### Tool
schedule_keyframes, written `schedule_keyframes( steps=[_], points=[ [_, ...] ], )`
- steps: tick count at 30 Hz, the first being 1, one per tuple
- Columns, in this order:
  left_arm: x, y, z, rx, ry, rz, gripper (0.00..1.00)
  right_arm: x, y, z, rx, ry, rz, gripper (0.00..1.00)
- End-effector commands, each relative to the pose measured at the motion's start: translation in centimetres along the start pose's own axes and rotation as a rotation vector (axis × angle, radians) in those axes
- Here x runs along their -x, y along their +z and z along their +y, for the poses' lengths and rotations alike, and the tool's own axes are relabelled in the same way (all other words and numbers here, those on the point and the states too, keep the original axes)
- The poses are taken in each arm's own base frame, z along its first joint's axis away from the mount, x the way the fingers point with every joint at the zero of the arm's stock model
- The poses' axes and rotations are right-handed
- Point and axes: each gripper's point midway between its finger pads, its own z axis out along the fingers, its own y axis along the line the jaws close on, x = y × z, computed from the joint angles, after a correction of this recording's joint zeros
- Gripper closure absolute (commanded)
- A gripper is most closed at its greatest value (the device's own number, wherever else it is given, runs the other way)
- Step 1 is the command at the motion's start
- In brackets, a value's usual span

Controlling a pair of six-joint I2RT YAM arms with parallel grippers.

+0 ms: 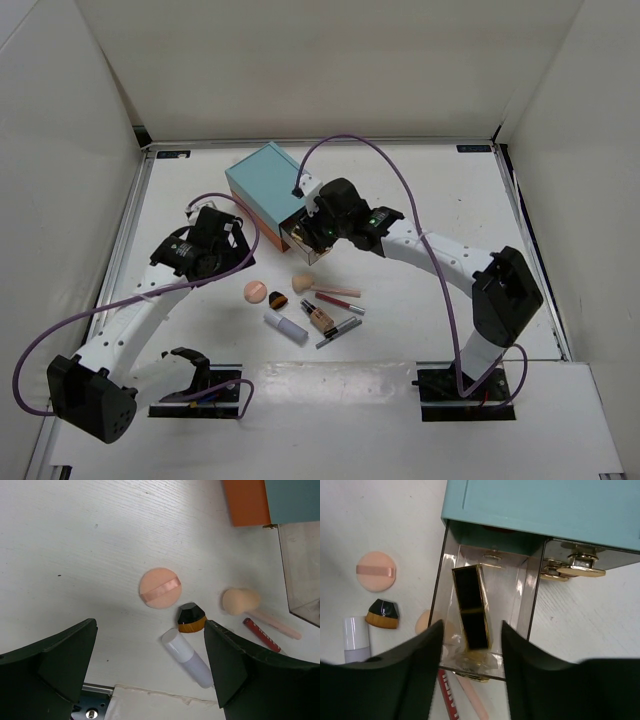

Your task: Organize the makeup

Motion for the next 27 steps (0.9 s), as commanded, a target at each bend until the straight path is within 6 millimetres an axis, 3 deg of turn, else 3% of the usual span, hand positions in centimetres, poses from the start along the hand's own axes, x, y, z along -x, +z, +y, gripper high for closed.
schedule_keyframes(
  steps=[1, 2, 8, 10, 13, 15, 16, 17, 19, 20, 21, 23, 24, 27],
  points=[
    [2.0, -1.3, -1.2, -0.049, 0.0, -0.064, 0.02, 2.7, -1.1, -0.1, -0.017, 0.005, -0.074, 0.44],
    [2.0, -1.3, -1.3, -0.052, 0.003, -0.063, 0.02, 2.6, -1.3, -0.1, -0.02, 0.008, -0.071, 0.37],
    [1.8, -1.5, -2.5, -0.12, 0.084, -0.041, 0.02, 4.5, -3.2, -0.1, -0.027, 0.019, -0.117, 0.3],
    [2.0, -2.0, -3.8, -0.183, 0.133, -0.052, 0.02, 5.4, -4.7, -1.2, -0.1, 0.03, -0.14, 0.22],
    [1.8, -3.1, -6.5, -0.305, 0.252, -0.057, 0.02, 5.8, -7.2, -2.4, -0.171, 0.131, -0.176, 0.19],
    [0.8, -4.0, -9.1, -0.391, 0.353, -0.043, 0.02, 5.0, -8.6, -4.1, -0.227, 0.226, -0.181, 0.16],
    [0.2, -4.2, -10.0, -0.408, 0.387, -0.034, 0.02, 4.9, -10.2, -4.9, -0.267, 0.266, -0.2, 0.12],
    [-0.6, -4.4, -10.7, -0.418, 0.432, -0.029, 0.02, 3.2, -10.6, -6.3, -0.308, 0.33, -0.179, 0.12],
    [-4.3, -5.0, -13.1, -0.473, 0.58, 0.031, 0.03, 2.2, -12.9, -7.7, -0.349, 0.399, -0.208, 0.13],
    [-6.0, -5.3, -13.6, -0.498, 0.642, 0.063, 0.06, 0.3, -13.3, -8.7, -0.381, 0.425, -0.183, 0.13],
    [-9.2, -6.0, -14.4, -0.534, 0.747, 0.116, 0.06, 0.1, -14.8, -9.1, -0.394, 0.438, -0.208, 0.13],
    [-12.6, -6.6, -14.6, -0.57, 0.855, 0.178, 0.1, -2.3, -15.9, -10.1, -0.44, 0.481, -0.184, 0.13],
    [-15.3, -7.1, -14.5, -0.584, 0.94, 0.218, 0.11, -2.8, -17.0, -10.3, -0.455, 0.492, -0.192, 0.13],
    [-18.7, -7.1, -14.2, -0.582, 1.047, 0.257, 0.22, -4.8, -18.6, -11.0, -0.492, 0.529, -0.193, 0.13]
  ],
)
